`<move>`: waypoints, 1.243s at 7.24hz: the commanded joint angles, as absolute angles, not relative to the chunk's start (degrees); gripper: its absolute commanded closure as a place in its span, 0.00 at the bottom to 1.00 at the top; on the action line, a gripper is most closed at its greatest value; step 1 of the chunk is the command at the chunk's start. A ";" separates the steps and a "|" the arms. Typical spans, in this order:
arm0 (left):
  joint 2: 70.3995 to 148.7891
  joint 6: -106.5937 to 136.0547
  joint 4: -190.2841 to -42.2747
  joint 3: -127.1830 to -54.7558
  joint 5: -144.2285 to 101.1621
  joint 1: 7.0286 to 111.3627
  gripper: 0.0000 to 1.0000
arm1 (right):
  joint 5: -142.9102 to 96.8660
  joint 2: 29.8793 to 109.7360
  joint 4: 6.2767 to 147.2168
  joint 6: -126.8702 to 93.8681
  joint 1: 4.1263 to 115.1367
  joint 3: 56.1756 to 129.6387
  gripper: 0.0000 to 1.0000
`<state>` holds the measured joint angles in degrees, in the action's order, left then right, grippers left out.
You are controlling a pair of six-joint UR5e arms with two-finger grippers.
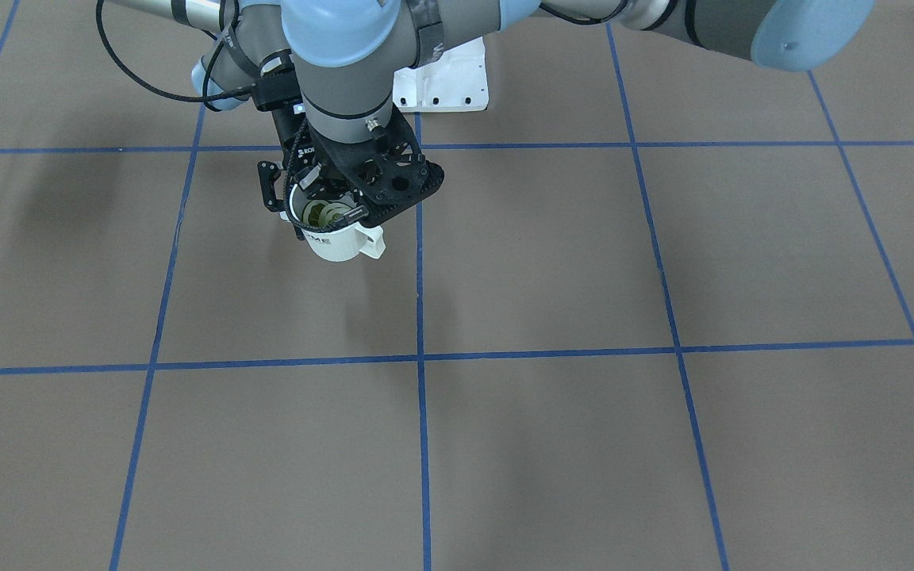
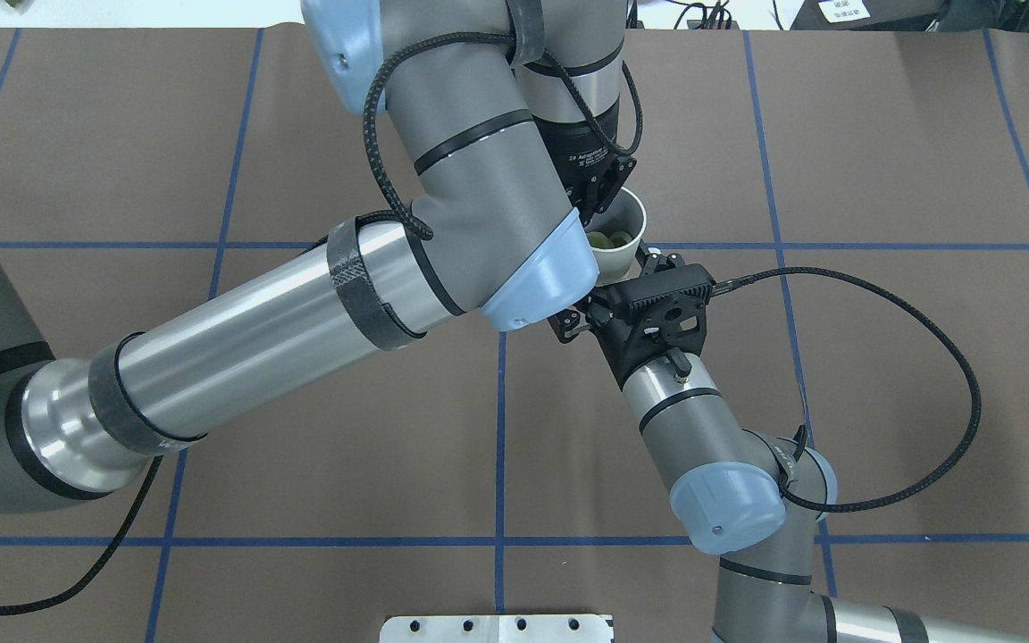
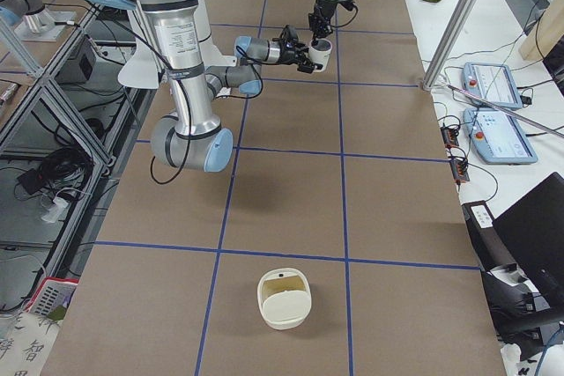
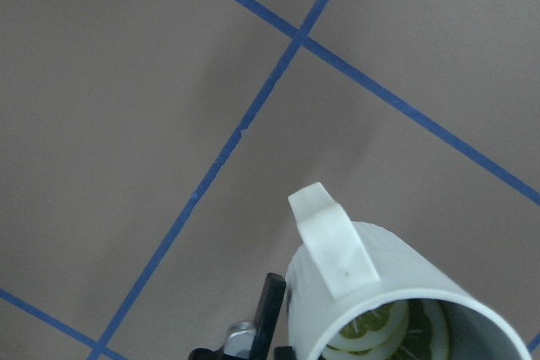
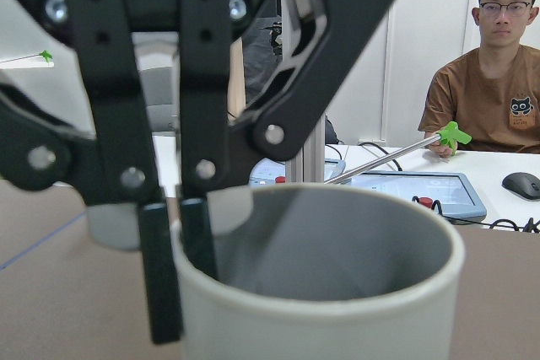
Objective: Left arm hands cup to right arm to dump lemon
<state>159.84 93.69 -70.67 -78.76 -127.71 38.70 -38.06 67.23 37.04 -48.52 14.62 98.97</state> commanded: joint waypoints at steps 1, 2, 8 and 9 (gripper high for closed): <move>159.96 93.69 -70.66 -78.84 -127.71 38.23 1.00 | -38.06 67.24 37.18 -48.52 15.03 98.88 0.04; 160.05 93.69 -70.66 -78.84 -127.71 38.23 1.00 | -37.97 67.24 37.00 -48.52 15.03 98.70 0.04; 160.14 93.60 -70.75 -78.84 -127.71 37.97 1.00 | -38.14 67.24 36.91 -48.52 15.03 98.35 0.28; 160.05 93.26 -70.75 -78.84 -127.53 37.97 0.57 | -38.14 67.32 37.00 -48.34 15.03 98.35 0.46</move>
